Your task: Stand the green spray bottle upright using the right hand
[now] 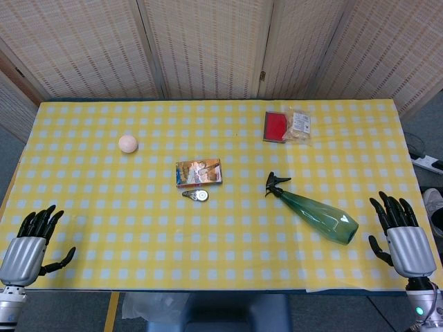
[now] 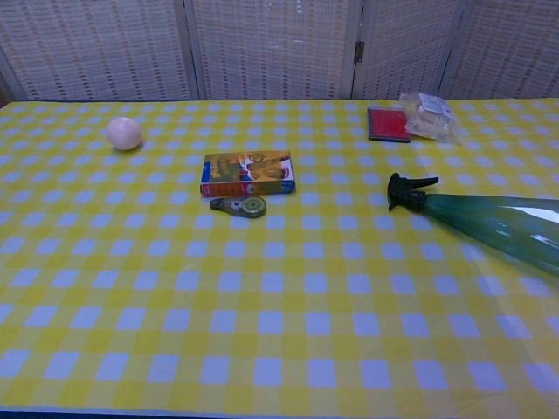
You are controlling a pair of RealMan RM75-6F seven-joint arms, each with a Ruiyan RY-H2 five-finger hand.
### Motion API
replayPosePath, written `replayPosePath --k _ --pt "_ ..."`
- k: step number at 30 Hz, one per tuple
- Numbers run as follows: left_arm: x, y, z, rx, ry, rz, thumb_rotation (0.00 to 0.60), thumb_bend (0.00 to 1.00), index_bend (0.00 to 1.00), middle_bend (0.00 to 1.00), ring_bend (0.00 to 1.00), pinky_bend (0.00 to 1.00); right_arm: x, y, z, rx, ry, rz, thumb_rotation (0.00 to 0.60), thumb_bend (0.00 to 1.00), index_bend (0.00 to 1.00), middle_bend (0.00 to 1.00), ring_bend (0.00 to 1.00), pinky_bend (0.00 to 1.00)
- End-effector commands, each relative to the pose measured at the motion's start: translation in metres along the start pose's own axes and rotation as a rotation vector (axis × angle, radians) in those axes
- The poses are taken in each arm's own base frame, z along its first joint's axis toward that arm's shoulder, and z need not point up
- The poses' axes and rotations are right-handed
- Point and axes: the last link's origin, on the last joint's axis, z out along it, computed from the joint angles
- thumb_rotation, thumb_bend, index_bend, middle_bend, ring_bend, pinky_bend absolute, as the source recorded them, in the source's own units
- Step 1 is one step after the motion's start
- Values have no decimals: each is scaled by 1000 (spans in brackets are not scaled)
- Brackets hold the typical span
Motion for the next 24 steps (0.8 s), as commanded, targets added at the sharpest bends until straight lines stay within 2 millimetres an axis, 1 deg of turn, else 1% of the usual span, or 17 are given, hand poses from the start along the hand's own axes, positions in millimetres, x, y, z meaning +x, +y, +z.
replayPosePath --k 1,6,9,13,15,16,20,24 --pt "1 0 0 -2 5 -3 228 374 13 0 0 0 -1 -1 0 3 -4 -2 600 431 0 0 0 0" --pt "1 1 1 -10 9 -10 231 374 17 2 0 0 -3 -1 1 1 -10 8 600 431 0 0 0 0" --pt "4 -1 1 -5 15 -26 229 374 20 2 0 0 -7 -5 6 12 -44 73 600 431 0 0 0 0" --pt "5 -3 0 -4 12 -45 227 374 21 2 0 0 -11 -22 29 43 -111 187 600 431 0 0 1 0" --pt "7 -2 0 -13 10 -62 226 374 21 2 0 0 -7 -35 47 51 -155 251 600 431 0 0 11 0" --pt "8 -2 0 -19 14 -71 224 374 19 2 0 0 -4 -41 58 52 -173 247 600 431 0 0 18 0" --pt "12 -1 -1 -53 46 -106 228 377 9 2 0 0 2 -65 90 24 -281 244 600 431 0 0 28 0" --pt "15 -4 -4 -59 52 -130 230 377 8 2 0 0 4 -87 113 -12 -351 231 600 431 0 0 43 0"
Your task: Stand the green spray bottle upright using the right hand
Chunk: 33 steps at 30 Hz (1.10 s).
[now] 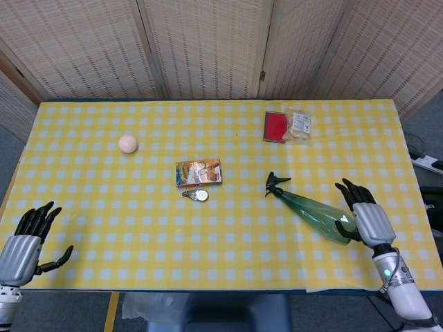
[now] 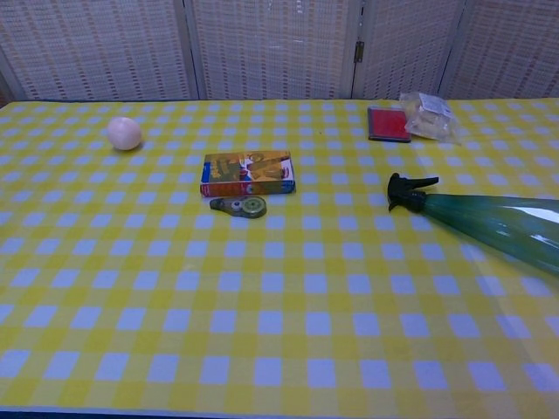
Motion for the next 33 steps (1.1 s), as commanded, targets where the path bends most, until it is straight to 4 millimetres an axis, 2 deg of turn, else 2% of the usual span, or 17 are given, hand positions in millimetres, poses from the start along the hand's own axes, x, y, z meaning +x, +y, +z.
replayPosePath --k 1,8,17,27,33 --pt "3 -4 -3 6 1 -18 231 377 7 2 0 0 10 -47 36 -9 -110 -11 600 431 0 0 46 0" --pt "7 -8 -3 19 3 -47 229 378 0 3 0 0 -9 -76 68 -79 -212 -71 600 432 0 3 63 0" --pt "10 -12 -3 16 4 -73 227 378 0 3 0 0 -38 -101 85 -109 -313 -139 600 431 0 69 94 0" --pt "12 -14 -4 11 5 -87 228 380 0 2 0 0 -50 -98 94 -154 -327 -146 600 431 11 137 139 0" --pt "13 -14 -4 10 6 -94 227 387 0 3 0 0 -55 -95 94 -167 -347 -156 600 431 67 183 190 0"
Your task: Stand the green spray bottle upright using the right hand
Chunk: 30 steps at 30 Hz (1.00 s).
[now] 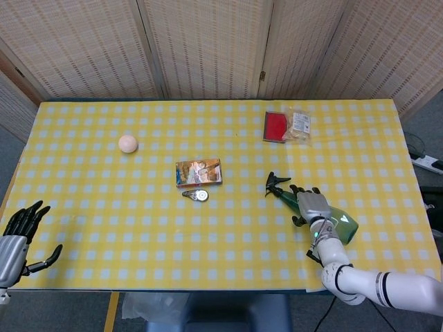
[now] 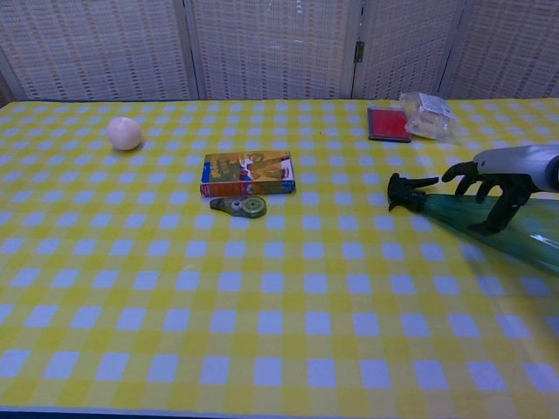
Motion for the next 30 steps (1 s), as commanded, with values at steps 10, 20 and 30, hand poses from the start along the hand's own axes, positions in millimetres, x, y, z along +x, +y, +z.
replayPosePath --k 10,20,30 --pt "2 -1 0 -1 5 -8 225 389 0 2 0 0 -4 -2 5 -5 28 -7 600 431 325 411 422 292" --pt "2 -1 0 -4 7 -10 228 390 0 2 0 0 19 -10 -8 163 322 130 600 431 516 580 604 526" --pt "0 0 0 -7 -4 -3 229 390 0 2 0 0 3 19 -12 521 803 375 600 431 522 586 611 526"
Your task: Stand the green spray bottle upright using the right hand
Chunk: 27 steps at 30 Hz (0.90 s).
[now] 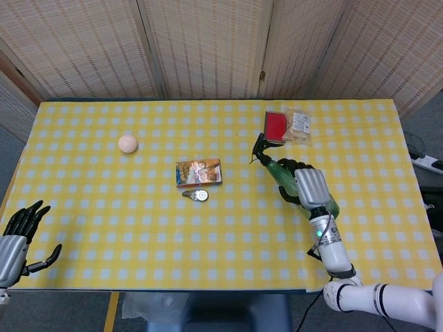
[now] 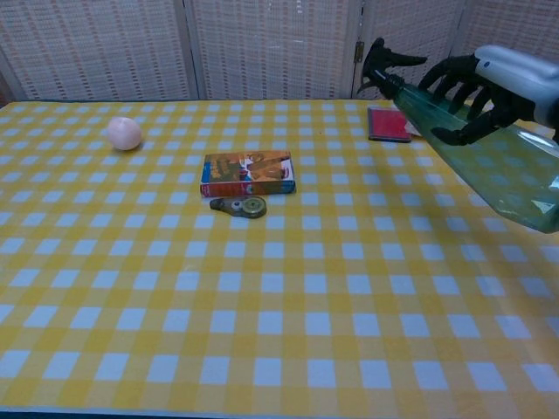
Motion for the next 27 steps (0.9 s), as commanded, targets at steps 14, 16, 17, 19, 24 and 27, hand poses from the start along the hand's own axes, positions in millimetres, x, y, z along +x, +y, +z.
replayPosePath --k 14,16,17,19,24,27 --pt "-1 0 0 -3 -14 -6 228 390 0 3 0 0 -55 47 -39 276 288 354 600 431 521 568 595 486" --pt "-1 0 1 -2 -13 -9 229 390 0 3 0 0 -61 47 -41 288 279 374 600 431 521 568 594 484" --pt "-1 0 1 -1 -13 -10 228 390 0 2 0 0 -63 48 -41 292 277 387 600 431 521 568 593 482" --pt "0 0 1 -2 -13 -11 229 390 0 2 0 0 -66 50 -43 297 274 396 600 431 521 568 592 479" --pt "0 0 1 -1 -14 -11 227 389 0 2 0 0 -69 57 -46 291 267 407 600 431 521 568 591 459" --pt "-1 -1 1 3 -17 -10 226 389 0 3 0 0 -68 62 -50 289 270 416 600 431 521 568 590 446"
